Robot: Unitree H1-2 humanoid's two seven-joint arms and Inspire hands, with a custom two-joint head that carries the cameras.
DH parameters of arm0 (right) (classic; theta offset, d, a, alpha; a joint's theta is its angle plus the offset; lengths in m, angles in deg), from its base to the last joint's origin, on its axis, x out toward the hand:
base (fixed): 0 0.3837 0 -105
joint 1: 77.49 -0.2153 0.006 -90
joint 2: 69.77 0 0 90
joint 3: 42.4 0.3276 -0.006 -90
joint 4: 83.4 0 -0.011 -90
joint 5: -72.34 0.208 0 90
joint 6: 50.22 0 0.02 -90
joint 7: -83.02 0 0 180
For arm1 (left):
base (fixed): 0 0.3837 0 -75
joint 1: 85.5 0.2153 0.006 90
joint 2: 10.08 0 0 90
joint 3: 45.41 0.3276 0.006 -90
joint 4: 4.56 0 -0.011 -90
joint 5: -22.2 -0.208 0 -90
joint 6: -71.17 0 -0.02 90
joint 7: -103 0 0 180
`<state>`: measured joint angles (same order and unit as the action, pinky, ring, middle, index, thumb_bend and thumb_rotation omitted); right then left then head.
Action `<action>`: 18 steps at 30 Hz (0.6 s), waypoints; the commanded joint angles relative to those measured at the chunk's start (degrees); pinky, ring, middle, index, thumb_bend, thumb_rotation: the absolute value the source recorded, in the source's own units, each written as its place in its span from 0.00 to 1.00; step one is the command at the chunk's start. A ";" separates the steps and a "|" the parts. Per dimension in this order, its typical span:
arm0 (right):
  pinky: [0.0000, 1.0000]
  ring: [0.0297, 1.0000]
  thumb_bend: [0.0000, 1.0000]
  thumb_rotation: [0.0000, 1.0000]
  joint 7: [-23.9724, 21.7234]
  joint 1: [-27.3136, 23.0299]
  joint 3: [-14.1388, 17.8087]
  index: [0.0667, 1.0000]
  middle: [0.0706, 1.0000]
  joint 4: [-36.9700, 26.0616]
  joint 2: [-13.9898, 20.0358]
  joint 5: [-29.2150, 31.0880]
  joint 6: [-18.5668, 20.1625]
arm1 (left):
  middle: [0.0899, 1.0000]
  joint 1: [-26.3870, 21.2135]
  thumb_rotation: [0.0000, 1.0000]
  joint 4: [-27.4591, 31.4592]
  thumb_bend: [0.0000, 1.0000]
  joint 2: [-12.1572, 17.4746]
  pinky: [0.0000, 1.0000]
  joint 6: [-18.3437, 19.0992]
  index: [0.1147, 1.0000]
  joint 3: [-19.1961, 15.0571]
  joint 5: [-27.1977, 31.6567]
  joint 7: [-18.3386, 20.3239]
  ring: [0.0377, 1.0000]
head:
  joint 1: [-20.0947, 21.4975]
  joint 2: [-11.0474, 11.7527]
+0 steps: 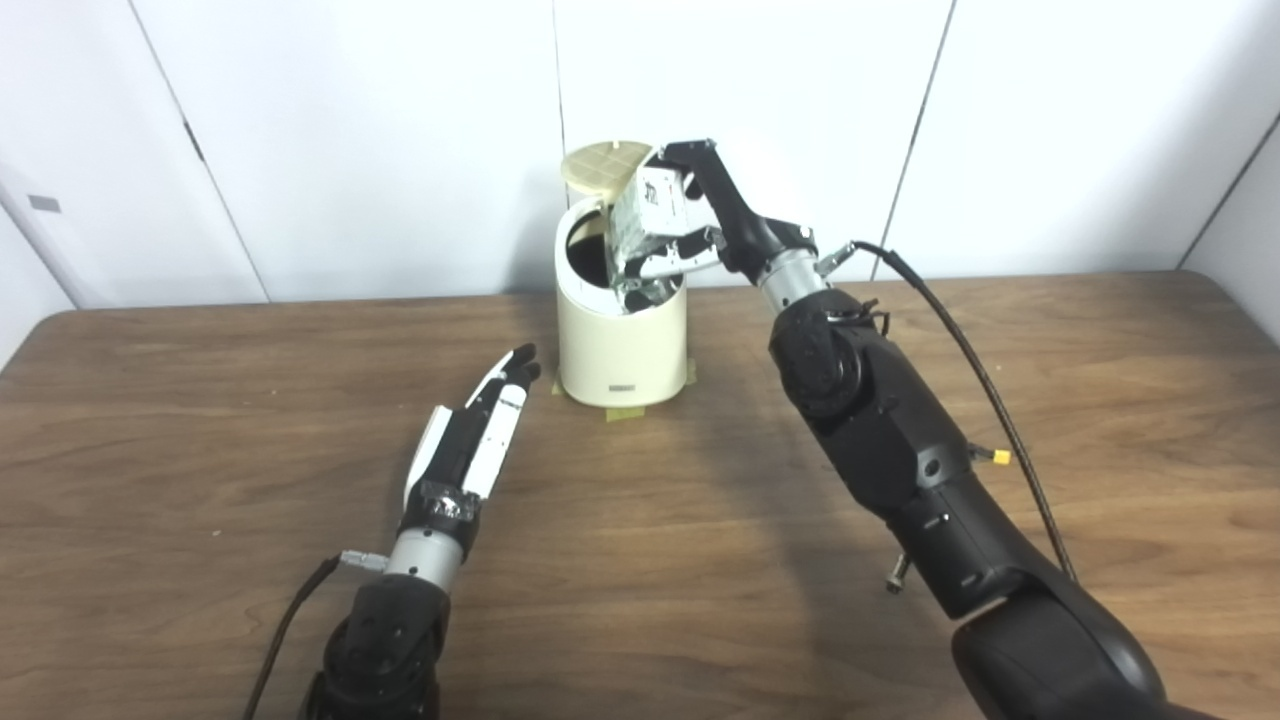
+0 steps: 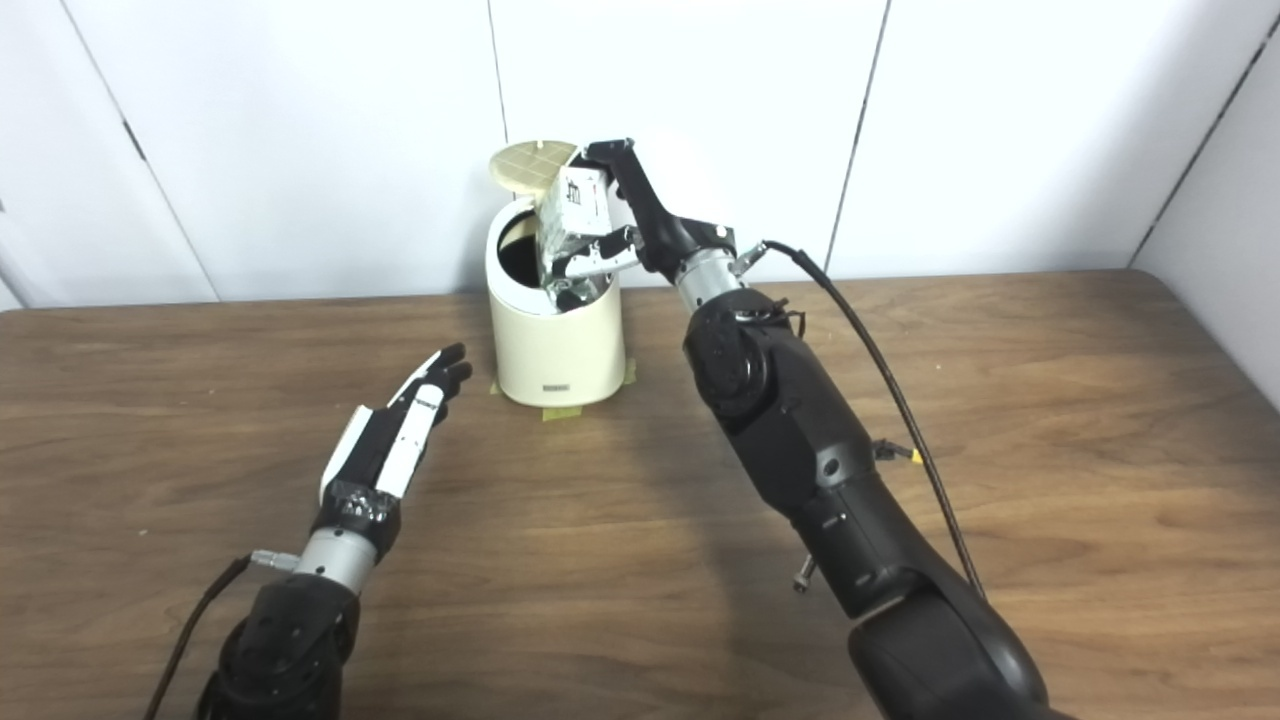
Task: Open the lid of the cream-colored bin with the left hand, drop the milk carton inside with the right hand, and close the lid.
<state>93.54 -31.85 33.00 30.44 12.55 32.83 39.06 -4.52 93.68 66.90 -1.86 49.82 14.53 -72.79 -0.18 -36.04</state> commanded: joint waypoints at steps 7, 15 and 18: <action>0.51 0.58 0.52 0.14 0.85 -3.54 0.52 0.46 0.60 -2.94 0.91 0.13 -1.10 | 0.94 -1.46 1.00 2.29 0.45 0.03 0.98 -1.65 0.93 0.32 -0.86 -0.65 0.96 | 0.20 -0.16; 0.36 0.47 0.72 0.12 0.81 -3.57 0.46 0.54 0.60 -2.91 0.80 -0.13 -0.75 | 0.92 -1.54 1.00 1.82 0.43 0.15 0.96 -2.21 0.90 0.54 -1.72 -0.71 0.94 | 0.15 -0.27; 0.17 0.25 0.89 0.10 0.66 -3.54 0.44 0.65 0.37 -2.87 0.64 -0.31 -0.16 | 0.91 -1.57 1.00 1.77 0.42 0.07 0.96 -2.06 0.89 0.41 -1.86 -0.88 0.94 | 0.21 -0.28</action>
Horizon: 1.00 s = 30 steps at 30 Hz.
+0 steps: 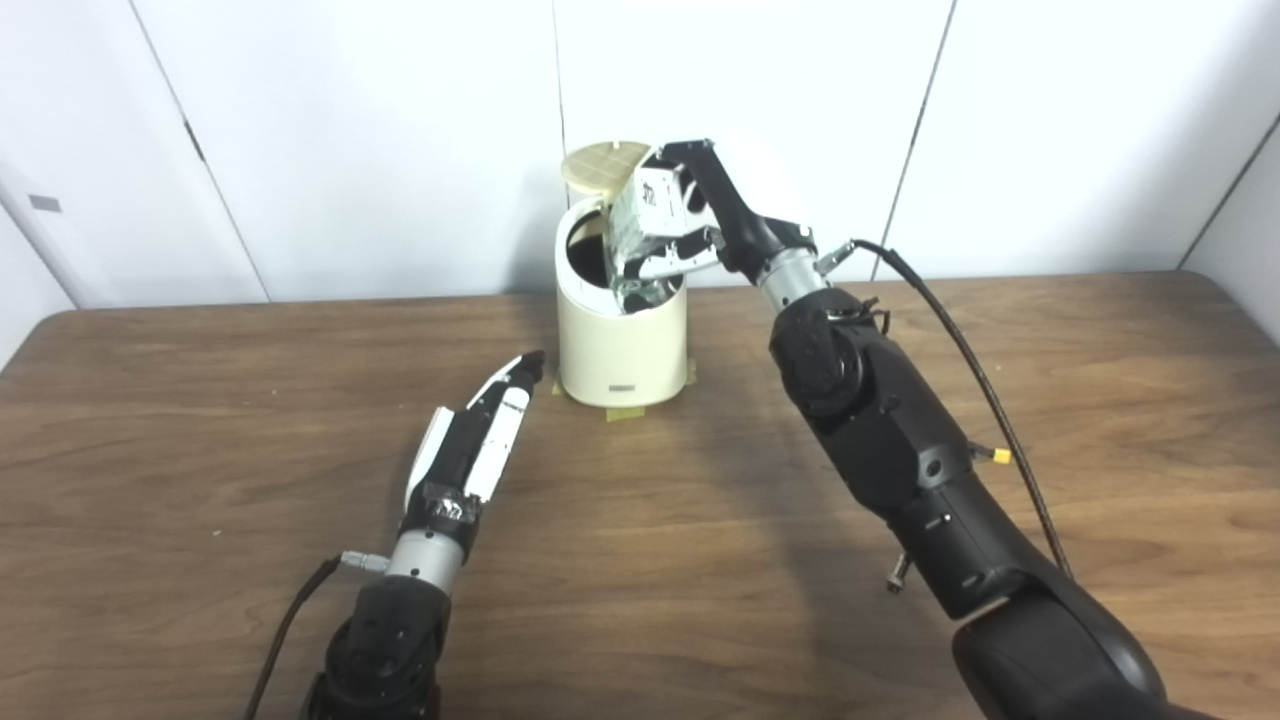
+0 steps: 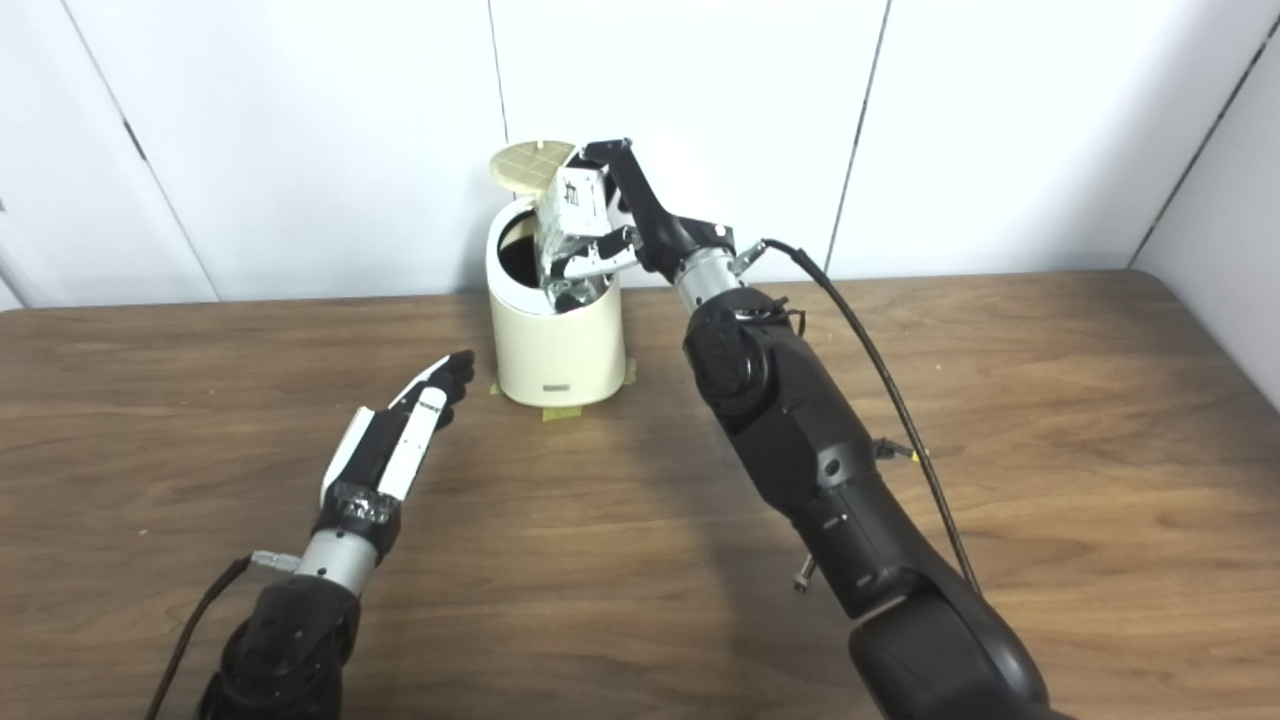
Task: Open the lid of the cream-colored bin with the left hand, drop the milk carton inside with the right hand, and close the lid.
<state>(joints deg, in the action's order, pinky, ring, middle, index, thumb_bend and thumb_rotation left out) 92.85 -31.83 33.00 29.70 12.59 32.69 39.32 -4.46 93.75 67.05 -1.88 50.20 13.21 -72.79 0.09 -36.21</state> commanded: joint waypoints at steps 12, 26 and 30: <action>0.21 0.31 0.94 0.13 1.25 -3.65 0.05 0.68 0.47 -2.45 0.74 -0.75 0.12 | 0.90 -1.59 1.00 2.04 0.42 0.47 0.97 -1.86 0.85 0.19 -1.49 -0.77 0.93 | 0.14 -0.15; 0.36 0.37 0.52 0.00 4.39 -1.87 2.59 0.47 0.47 -4.20 0.07 3.58 -3.69 | 0.91 -1.62 1.00 1.98 0.45 0.55 1.00 -1.56 0.87 0.02 -1.36 -0.65 0.95 | 0.26 -0.36; 0.36 0.38 0.52 0.00 4.16 -0.81 3.40 0.46 0.48 -5.75 0.61 4.64 -3.50 | 0.92 -1.75 1.00 2.07 0.43 0.39 1.00 -1.36 0.87 -0.24 -1.05 -0.71 0.96 | 0.14 -0.34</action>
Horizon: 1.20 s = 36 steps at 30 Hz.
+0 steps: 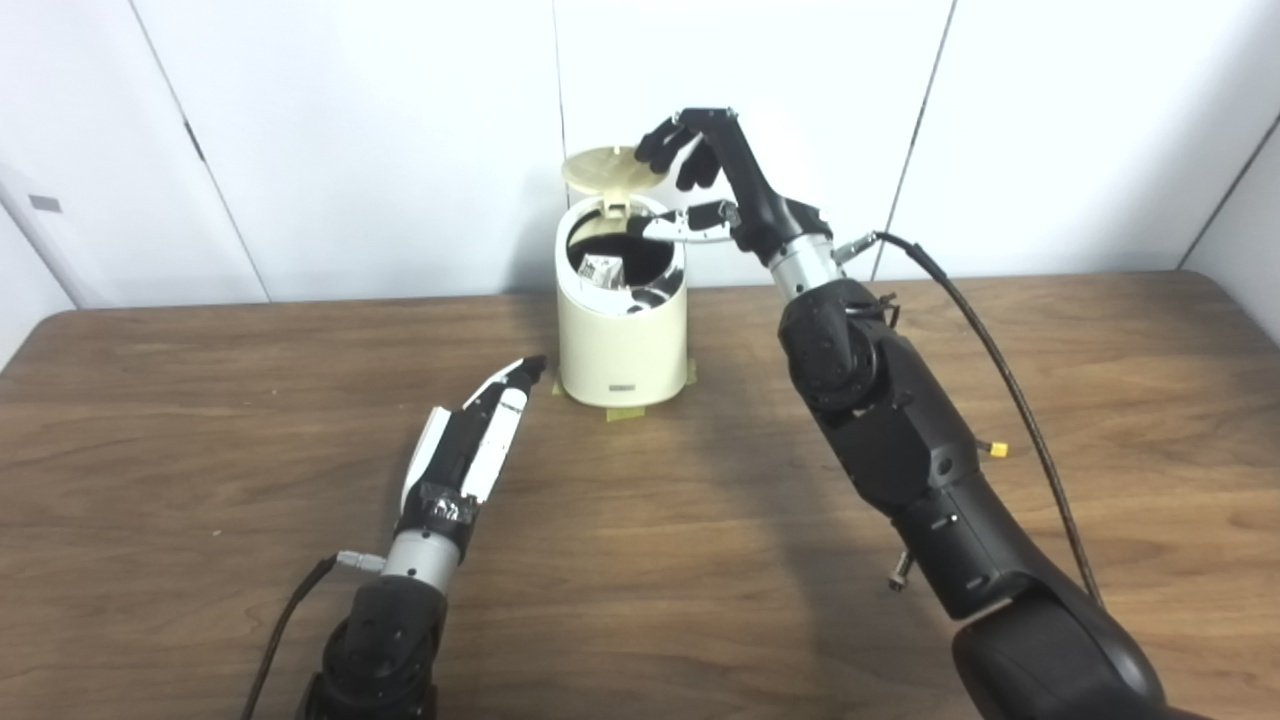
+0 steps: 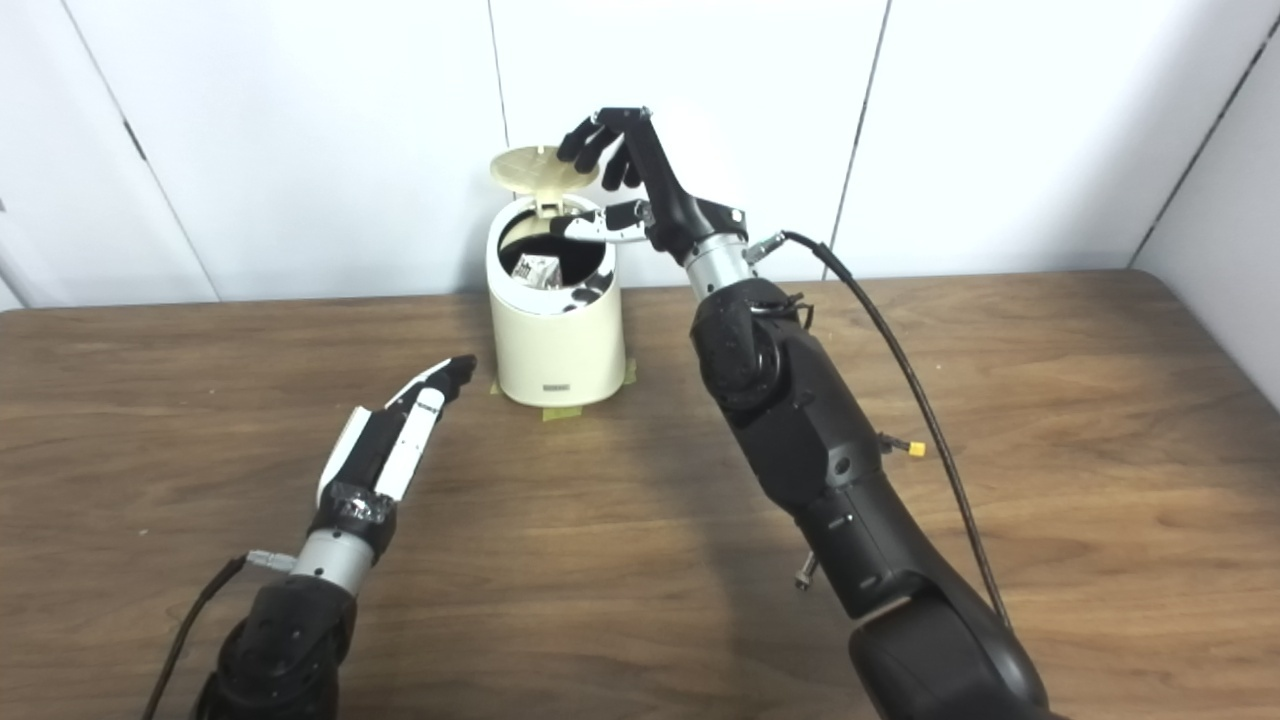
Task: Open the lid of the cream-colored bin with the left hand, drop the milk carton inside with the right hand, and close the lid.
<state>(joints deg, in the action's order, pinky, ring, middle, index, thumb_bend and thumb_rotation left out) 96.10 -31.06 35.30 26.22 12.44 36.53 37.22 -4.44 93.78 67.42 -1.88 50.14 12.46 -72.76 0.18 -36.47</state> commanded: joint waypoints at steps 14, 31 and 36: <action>0.38 0.40 0.52 0.00 -6.34 8.46 8.92 0.49 0.44 -17.29 0.60 10.64 9.39 | 0.89 -8.49 0.99 2.14 0.38 -3.02 0.92 2.58 0.87 -8.67 7.78 -2.90 0.90 | -0.65 0.00; 0.70 0.79 0.45 0.69 -13.29 25.76 17.55 0.82 0.82 -30.48 -9.19 34.47 25.99 | 0.87 -23.22 0.93 -4.40 0.41 1.75 0.91 7.57 0.83 -12.72 11.64 -3.48 0.90 | -2.11 1.85; 0.79 0.85 0.50 0.86 -12.79 28.55 18.28 0.88 0.88 -30.57 -10.97 38.34 26.46 | 0.86 -27.32 0.92 -7.46 0.40 3.54 0.91 7.67 0.83 -11.83 12.23 -2.60 0.90 | -2.89 2.65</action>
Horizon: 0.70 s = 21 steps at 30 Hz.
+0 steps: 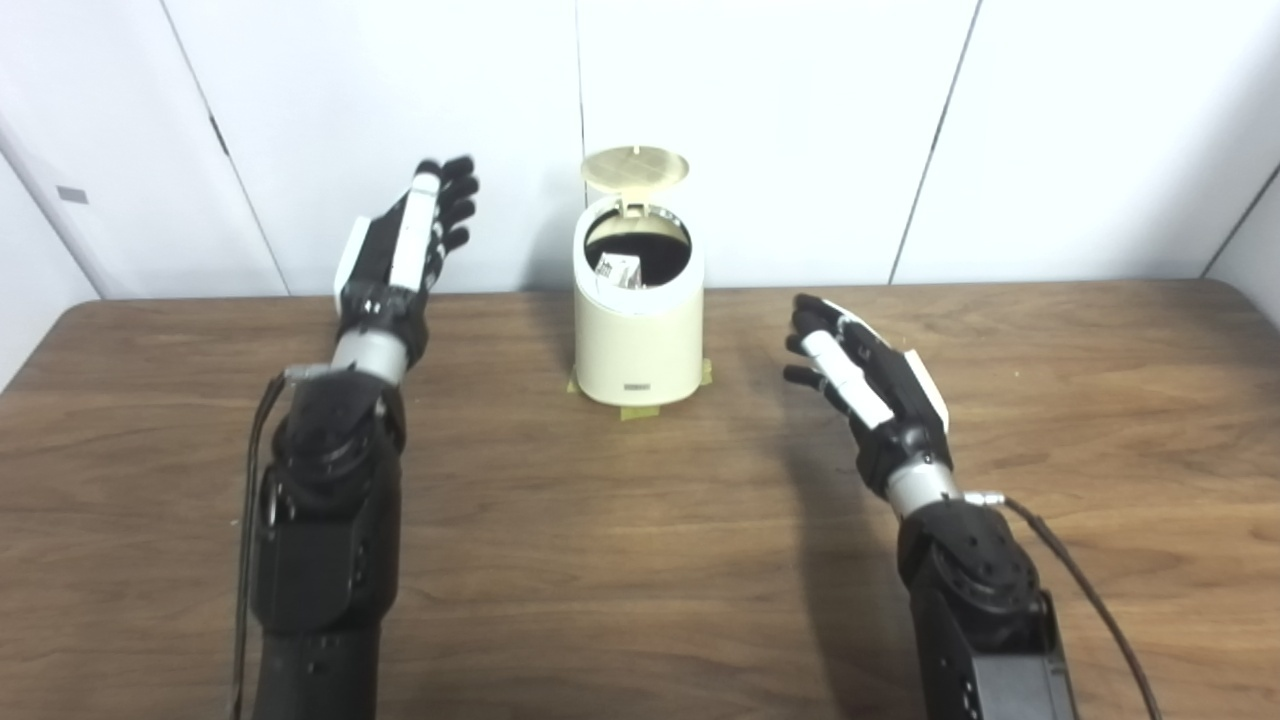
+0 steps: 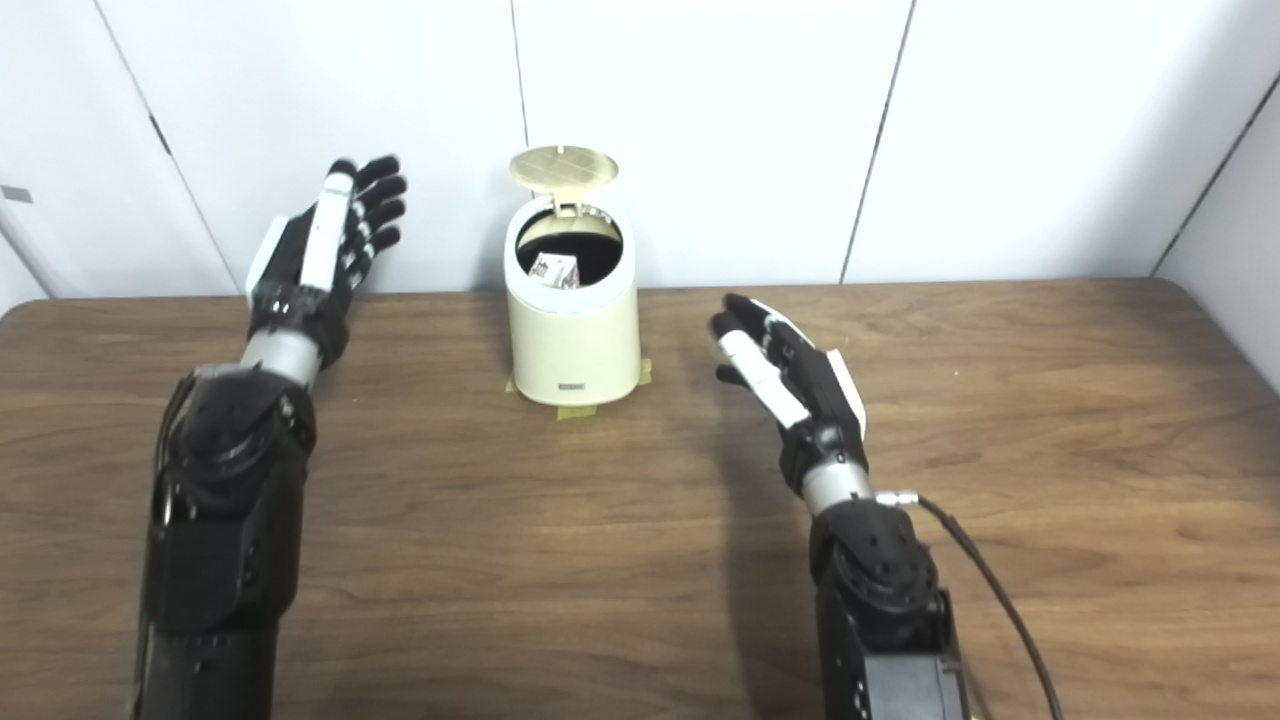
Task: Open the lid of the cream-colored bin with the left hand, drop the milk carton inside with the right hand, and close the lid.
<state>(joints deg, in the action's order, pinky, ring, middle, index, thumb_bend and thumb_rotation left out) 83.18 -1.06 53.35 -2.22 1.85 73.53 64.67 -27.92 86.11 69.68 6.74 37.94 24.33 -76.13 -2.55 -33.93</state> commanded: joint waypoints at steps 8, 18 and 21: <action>0.90 0.93 0.58 1.00 0.63 2.37 -0.51 0.92 0.93 -2.08 -1.45 2.71 -3.76 | 0.92 -10.38 0.97 -5.75 0.46 4.67 0.96 0.28 0.88 2.46 3.45 6.89 0.93 | -0.29 0.86; 0.91 0.93 0.59 1.00 1.06 4.33 -0.32 0.92 0.93 -2.12 -1.55 4.31 -5.32 | 0.91 -16.16 1.00 -12.92 0.49 6.02 0.93 -2.21 0.89 6.36 1.78 10.21 0.92 | -0.10 1.12; 0.90 0.92 0.59 1.00 1.22 4.71 -0.27 0.92 0.92 -1.74 -1.47 4.65 -5.95 | 0.89 -17.37 1.00 -14.48 0.50 6.48 0.92 -3.54 0.86 7.98 0.57 11.13 0.91 | -0.14 1.19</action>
<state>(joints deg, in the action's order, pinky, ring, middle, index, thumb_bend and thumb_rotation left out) 84.58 4.97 53.02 -2.53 0.40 77.67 61.86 -40.77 71.12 74.89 6.69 45.61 25.74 -65.50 -2.64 -32.70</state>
